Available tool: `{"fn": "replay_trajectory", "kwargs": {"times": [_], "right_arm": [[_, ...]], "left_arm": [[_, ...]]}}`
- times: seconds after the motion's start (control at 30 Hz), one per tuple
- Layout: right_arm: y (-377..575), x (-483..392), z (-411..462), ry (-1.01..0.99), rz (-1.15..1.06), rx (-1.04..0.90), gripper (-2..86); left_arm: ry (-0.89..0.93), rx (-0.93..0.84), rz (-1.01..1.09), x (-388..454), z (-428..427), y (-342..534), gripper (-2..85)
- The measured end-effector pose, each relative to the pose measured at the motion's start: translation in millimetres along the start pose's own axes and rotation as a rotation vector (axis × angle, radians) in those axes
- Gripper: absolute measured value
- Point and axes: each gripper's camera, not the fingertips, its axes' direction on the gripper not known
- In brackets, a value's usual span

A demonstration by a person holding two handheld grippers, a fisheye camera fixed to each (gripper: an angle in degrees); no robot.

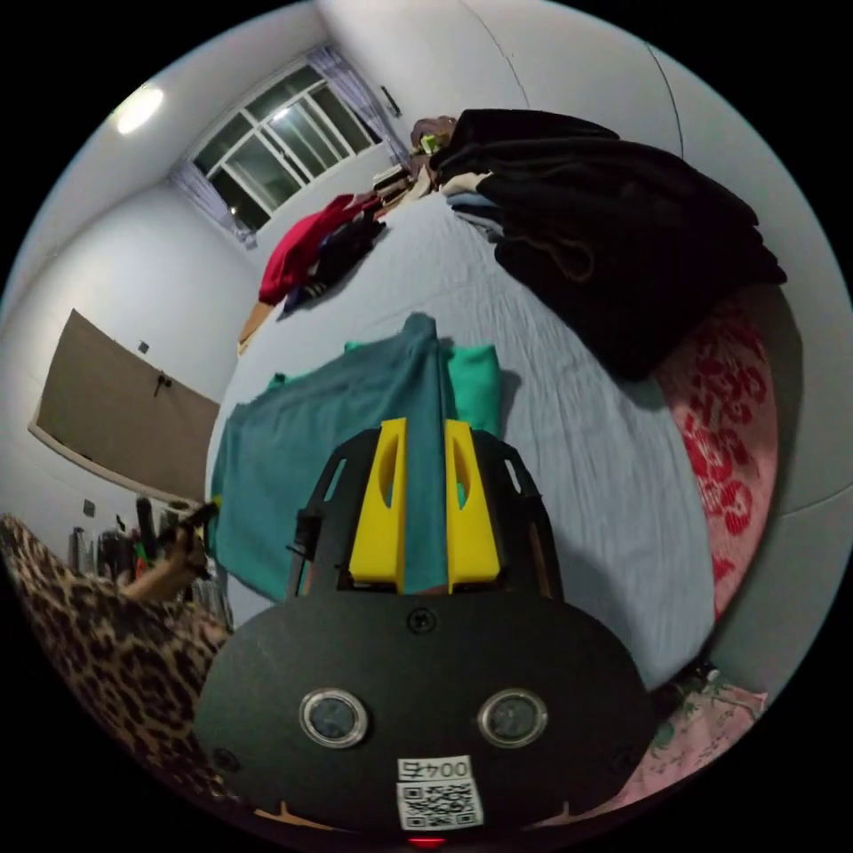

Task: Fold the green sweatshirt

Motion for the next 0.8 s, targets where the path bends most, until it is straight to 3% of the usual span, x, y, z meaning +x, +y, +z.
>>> {"fn": "replay_trajectory", "kwargs": {"times": [0.43, 0.6, 0.73, 0.8], "right_arm": [[-119, 66, 74, -0.251, 0.247, -0.166, 11.4], [-129, 87, 87, -0.375, 0.293, -0.238, 7.3], [-133, 72, 78, -0.443, 0.177, -0.198, 4.8], [-132, 42, 62, -0.221, -0.038, -0.113, 4.1]], "left_arm": [[-0.04, -0.01, 0.03, 6, 11, 6, 0.1], [-0.038, -0.01, 0.01, 5, 16, 10, 0.1], [-0.044, -0.007, 0.005, 7, 20, 14, 0.1], [-0.042, -0.004, -0.002, 7, 23, 17, 0.1]]}}
